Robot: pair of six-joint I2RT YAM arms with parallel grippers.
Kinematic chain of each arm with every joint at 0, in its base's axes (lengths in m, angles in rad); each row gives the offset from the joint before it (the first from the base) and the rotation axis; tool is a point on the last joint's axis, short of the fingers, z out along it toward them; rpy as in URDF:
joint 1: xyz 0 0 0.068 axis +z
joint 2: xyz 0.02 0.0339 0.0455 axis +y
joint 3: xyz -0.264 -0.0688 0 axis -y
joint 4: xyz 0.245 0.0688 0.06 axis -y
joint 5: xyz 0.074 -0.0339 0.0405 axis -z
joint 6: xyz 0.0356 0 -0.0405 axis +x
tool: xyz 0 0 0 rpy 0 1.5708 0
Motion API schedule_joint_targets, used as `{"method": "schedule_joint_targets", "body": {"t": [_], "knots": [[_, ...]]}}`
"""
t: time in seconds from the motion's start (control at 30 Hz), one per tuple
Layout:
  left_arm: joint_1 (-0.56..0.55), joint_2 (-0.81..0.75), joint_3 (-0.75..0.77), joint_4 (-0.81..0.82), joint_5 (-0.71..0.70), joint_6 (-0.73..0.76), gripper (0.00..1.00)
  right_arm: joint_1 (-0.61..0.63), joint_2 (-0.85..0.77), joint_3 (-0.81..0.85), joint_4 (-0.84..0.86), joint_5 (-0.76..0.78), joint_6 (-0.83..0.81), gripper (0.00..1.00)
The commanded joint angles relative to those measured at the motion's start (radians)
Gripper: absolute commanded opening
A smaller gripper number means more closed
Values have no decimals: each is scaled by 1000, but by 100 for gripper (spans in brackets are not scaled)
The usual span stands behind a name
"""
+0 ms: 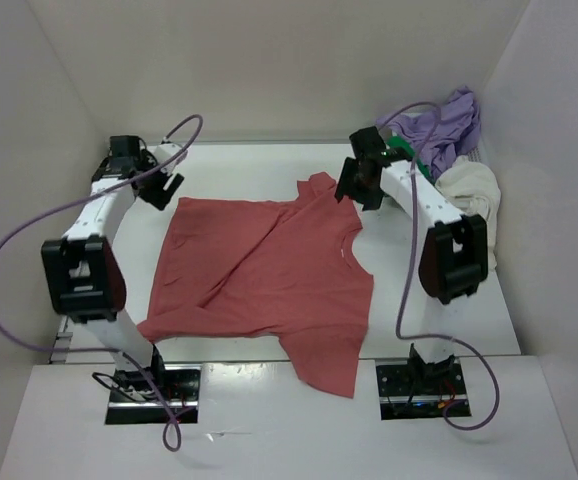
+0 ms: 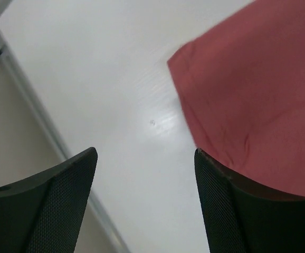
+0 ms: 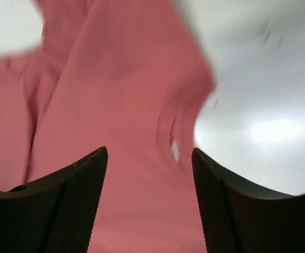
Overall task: Fold and stack the t-shirts
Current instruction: Flatten out the tshirt
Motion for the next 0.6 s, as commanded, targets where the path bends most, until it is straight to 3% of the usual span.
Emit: {"method": "schedule_joint_targets", "body": {"t": [0.0,0.17,0.43,0.5,0.57], "knots": [[-56,129,78,138,12,-85,82,-54,138,138,58,21,-152,73],[-68,377,255,172,21,-138,84,-107,365,267,58,-19,-203,76],[-79,569,335,201,-11,-160,85,-107,444,207,107,-73,-213,77],[-79,588,335,201,-20,-149,81,-116,444,181,118,-84,-213,77],[-79,600,335,169,-9,-128,70,-116,444,170,118,-84,-213,76]]}}
